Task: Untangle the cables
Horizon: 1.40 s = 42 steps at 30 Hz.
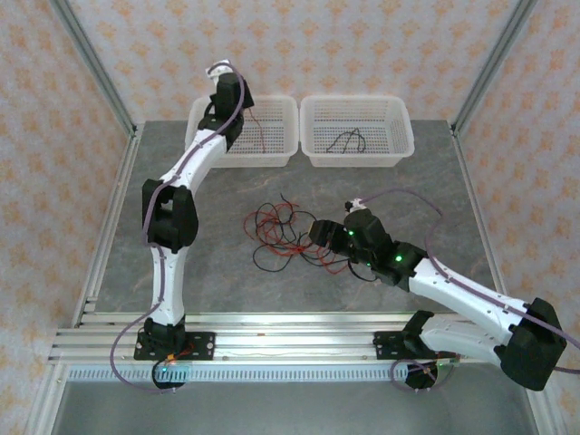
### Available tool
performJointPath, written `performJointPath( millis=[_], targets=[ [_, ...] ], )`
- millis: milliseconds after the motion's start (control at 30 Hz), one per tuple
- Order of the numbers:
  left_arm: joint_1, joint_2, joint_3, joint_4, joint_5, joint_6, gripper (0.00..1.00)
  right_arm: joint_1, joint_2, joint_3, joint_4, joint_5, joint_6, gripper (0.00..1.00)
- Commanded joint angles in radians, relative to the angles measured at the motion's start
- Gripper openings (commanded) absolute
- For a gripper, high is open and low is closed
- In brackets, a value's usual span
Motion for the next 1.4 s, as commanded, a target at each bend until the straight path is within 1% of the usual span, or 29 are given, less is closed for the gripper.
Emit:
performJointPath(
  millis=[0,133,267,333,400,467,567,600,667,800,967,1100,1233,1367],
  targets=[
    [0.006,0.033,-0.038,0.012,0.034,-0.101,0.0,0.008,0.007,0.007,-0.025,0.033,-0.008,0.71],
    [0.011,0.086,-0.04,-0.038,0.067,-0.16,0.0,0.008,0.009,0.004,-0.026,0.035,-0.013,0.71],
    [0.033,0.162,0.045,-0.155,0.109,-0.224,0.01,0.007,0.009,0.004,-0.033,0.036,-0.02,0.71],
    [0.044,0.198,0.092,-0.213,0.138,-0.256,0.13,0.008,0.009,0.004,-0.036,0.038,-0.022,0.72],
    [0.051,0.217,0.121,-0.246,0.162,-0.267,0.3,0.008,0.009,0.005,-0.036,0.039,-0.024,0.72],
    [0.052,0.219,0.135,-0.259,0.171,-0.258,0.5,0.007,0.011,0.006,-0.037,0.037,-0.026,0.72],
    [0.053,0.217,0.176,-0.295,0.174,-0.239,0.71,0.007,0.014,0.008,-0.038,0.038,-0.028,0.72],
    [0.052,0.217,0.197,-0.312,0.175,-0.239,0.75,0.008,0.014,0.009,-0.039,0.039,-0.027,0.72],
    [0.052,0.213,0.244,-0.343,0.193,-0.196,0.83,0.008,0.019,0.01,-0.044,0.043,-0.027,0.73],
    [0.052,0.168,0.281,-0.339,0.269,-0.151,0.99,0.008,0.045,0.016,-0.068,0.061,-0.025,0.72],
    [0.052,0.067,0.282,-0.328,0.299,-0.122,0.99,0.007,0.118,0.013,-0.069,0.073,-0.039,0.72],
    [0.05,-0.04,0.237,-0.325,0.329,-0.104,0.99,0.008,0.224,0.033,-0.047,0.055,-0.071,0.69],
    [0.05,-0.217,0.056,-0.253,0.366,-0.092,0.99,0.009,0.314,0.059,0.008,0.024,-0.107,0.68],
    [0.05,-0.432,-0.2,-0.168,0.397,-0.103,0.99,0.009,0.388,0.098,0.015,0.03,-0.112,0.64]
  ],
)
